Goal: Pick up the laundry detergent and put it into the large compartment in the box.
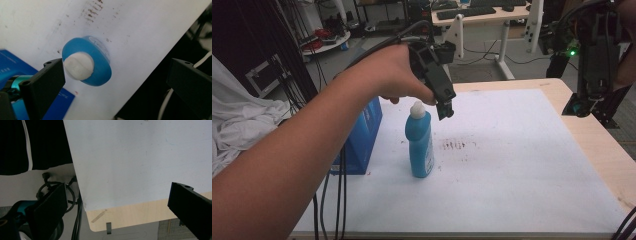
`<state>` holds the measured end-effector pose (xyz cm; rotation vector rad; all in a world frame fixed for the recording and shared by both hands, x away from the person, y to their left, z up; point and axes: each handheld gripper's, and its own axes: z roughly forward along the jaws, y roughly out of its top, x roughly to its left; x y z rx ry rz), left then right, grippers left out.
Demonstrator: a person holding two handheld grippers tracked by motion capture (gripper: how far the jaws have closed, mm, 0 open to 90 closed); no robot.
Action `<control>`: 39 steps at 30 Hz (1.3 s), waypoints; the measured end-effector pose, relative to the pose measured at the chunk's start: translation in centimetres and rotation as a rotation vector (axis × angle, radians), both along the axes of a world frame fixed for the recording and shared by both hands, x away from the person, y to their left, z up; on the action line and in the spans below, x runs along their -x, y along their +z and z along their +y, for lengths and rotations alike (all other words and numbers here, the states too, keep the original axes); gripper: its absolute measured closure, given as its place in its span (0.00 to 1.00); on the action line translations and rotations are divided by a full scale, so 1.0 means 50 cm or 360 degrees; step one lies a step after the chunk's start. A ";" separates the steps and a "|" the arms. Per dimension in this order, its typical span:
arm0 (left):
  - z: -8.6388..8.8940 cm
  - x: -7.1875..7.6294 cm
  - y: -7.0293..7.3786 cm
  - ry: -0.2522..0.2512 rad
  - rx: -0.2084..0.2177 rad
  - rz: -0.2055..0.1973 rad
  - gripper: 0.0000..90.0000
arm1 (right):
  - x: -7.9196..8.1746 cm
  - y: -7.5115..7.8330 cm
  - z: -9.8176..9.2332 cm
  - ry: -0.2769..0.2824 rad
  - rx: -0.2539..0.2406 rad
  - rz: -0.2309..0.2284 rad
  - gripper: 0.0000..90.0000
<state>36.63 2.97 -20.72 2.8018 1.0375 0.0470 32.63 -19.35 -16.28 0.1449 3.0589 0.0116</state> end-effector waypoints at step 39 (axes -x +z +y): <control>0.052 -0.036 -0.099 0.0771 0.0024 0.0146 0.02 | -0.004 -0.019 0.024 0.0063 0.0003 0.0000 0.02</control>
